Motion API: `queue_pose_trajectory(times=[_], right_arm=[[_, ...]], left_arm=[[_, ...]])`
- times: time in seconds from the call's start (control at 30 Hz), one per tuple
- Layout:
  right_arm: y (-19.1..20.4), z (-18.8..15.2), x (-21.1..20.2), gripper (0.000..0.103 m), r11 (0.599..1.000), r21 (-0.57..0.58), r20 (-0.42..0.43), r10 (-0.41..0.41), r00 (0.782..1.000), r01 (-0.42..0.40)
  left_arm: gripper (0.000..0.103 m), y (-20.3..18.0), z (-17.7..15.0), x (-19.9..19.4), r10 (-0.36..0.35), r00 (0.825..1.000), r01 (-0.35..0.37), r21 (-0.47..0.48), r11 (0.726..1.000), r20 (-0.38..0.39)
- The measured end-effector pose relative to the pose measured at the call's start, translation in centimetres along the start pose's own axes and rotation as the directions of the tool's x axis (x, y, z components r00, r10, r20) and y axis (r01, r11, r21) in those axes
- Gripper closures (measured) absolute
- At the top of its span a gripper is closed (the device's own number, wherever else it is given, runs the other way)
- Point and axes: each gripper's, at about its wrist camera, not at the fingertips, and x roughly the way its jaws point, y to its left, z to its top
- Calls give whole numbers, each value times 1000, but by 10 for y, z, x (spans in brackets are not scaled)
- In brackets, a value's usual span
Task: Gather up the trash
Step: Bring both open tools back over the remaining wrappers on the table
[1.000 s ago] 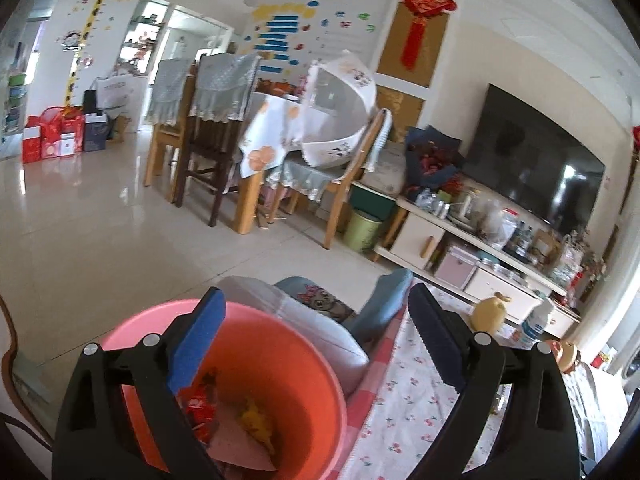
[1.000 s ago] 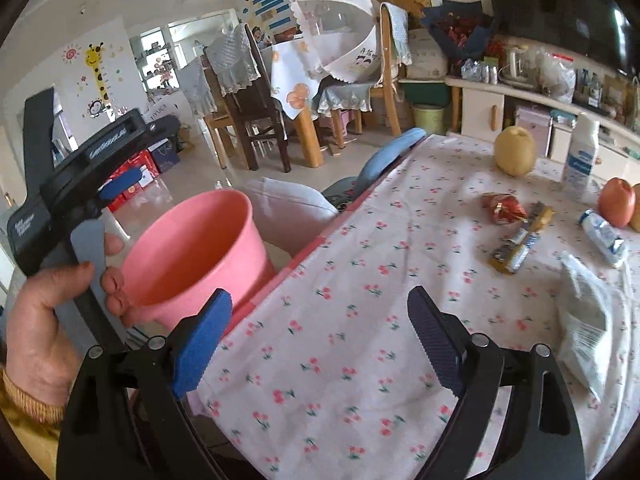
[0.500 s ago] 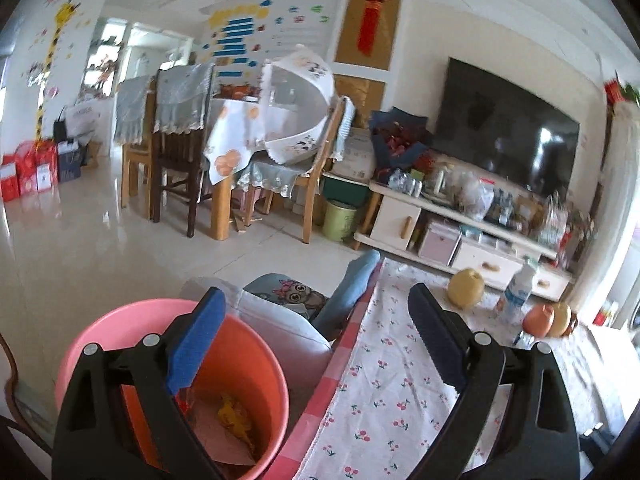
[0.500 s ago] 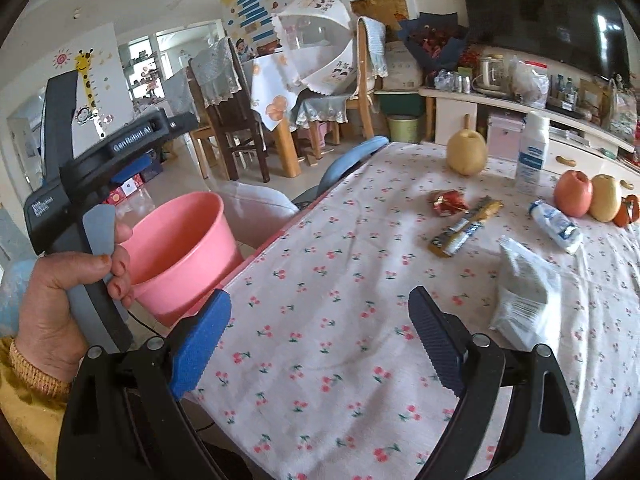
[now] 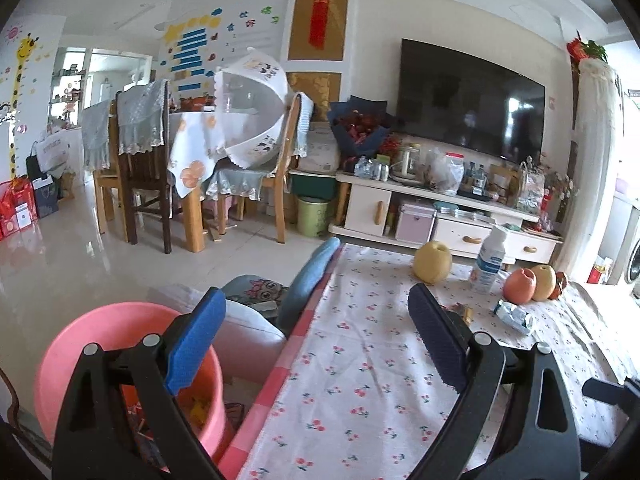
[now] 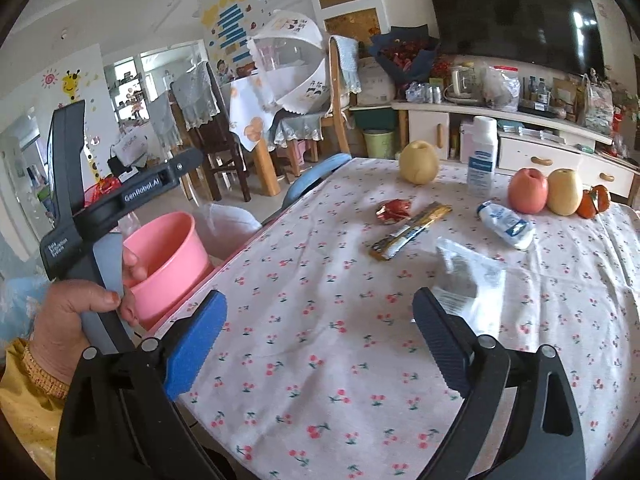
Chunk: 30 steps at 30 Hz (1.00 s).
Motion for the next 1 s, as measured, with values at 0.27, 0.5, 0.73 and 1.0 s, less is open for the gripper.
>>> queue_pose_trajectory(times=[0.27, 0.5, 0.73, 1.0], right_arm=[[-26, -3, -18, 10, 999, 31, 48, -16, 999, 15], [-46, -2, -31, 8, 997, 62, 81, -42, 996, 37], [-60, -3, -38, 7, 995, 39, 90, -98, 991, 95], [-89, -3, -40, 7, 990, 61, 76, -133, 988, 129]], left_arm=[[10, -32, -11, 6, -14, 999, 17, 50, 999, -52], [10, -58, -20, 13, -43, 992, 52, 74, 996, -119], [10, -82, -28, 14, -90, 983, 106, 95, 990, -157], [10, -104, -35, 16, -134, 973, 158, 116, 981, -186]])
